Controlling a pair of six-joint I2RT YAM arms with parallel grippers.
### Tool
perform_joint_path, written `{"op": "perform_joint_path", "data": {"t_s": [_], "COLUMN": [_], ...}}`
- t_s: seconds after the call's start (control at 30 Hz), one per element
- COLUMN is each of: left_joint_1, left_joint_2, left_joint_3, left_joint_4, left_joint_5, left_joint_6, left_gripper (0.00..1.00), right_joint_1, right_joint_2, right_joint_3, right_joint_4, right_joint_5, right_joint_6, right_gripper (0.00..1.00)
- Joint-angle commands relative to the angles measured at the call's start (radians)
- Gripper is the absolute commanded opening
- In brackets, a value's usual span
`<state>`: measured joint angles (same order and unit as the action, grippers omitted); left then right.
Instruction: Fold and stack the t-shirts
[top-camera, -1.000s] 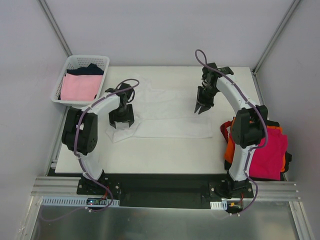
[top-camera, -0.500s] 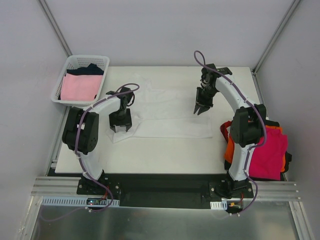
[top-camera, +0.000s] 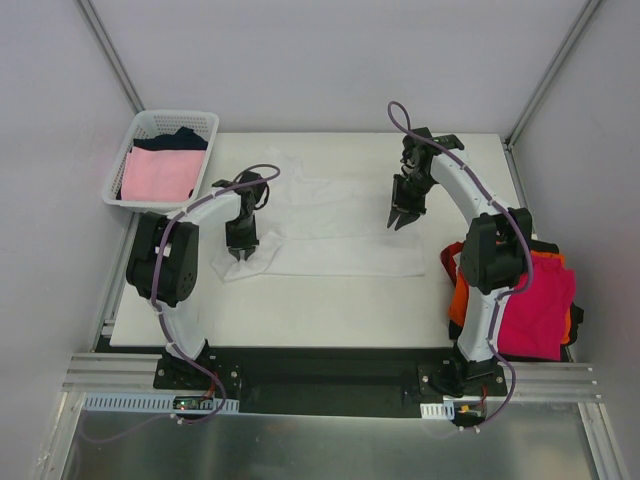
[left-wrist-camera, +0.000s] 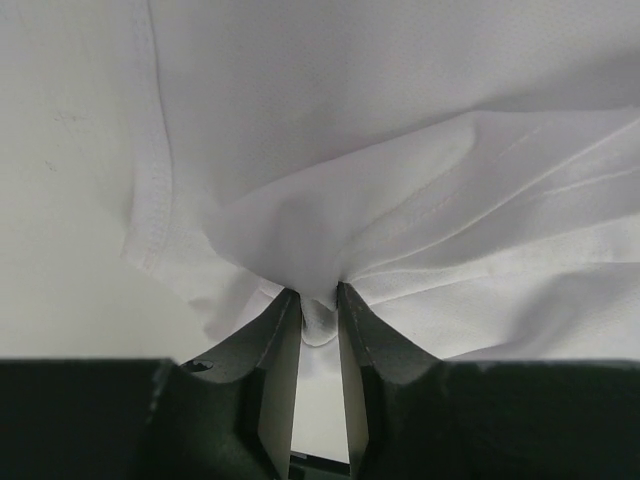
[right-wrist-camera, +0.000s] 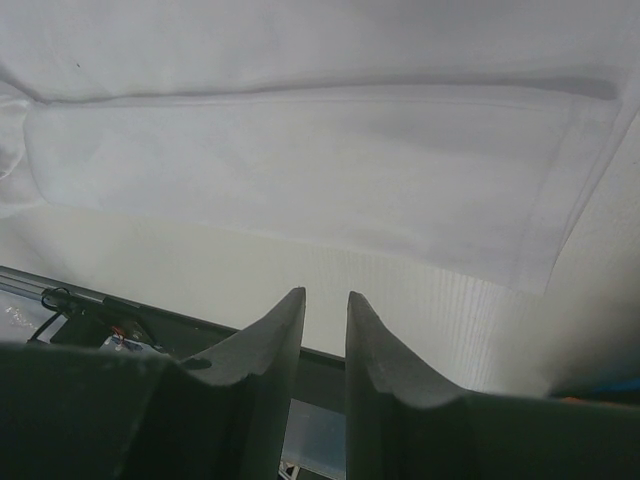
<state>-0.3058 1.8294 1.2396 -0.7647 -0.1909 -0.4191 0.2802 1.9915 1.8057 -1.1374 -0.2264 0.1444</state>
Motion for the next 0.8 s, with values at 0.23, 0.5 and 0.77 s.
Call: {"op": "perform_joint_path", "data": {"t_s": [0.23,0.5,0.77], "left_joint_1": [0.011,0.011,0.011], "left_joint_2": [-0.007,0.016,-0.008], "left_joint_3": [0.070,0.098,0.141], "left_joint_4": [-0.071,-0.142,-0.082], "left_joint_5": [-0.031,-0.136,0.071], "left_joint_6": [-0.004,-0.037,-0.006], "left_gripper": [0.29,0.35,0.34], "right_joint_1": [0.008,0.008,0.008], "right_joint_2": [0.016,0.021,0.015], "right_joint_3": [0.021,0.020,0.014], "right_joint_4": [-0.022,-0.019,-0.018], "right_joint_5": [-0.028,-0.037,-0.037], "right_joint_6": [-0.011,-0.014,-0.014], "right_gripper": [0.27,0.27,0.27]}}
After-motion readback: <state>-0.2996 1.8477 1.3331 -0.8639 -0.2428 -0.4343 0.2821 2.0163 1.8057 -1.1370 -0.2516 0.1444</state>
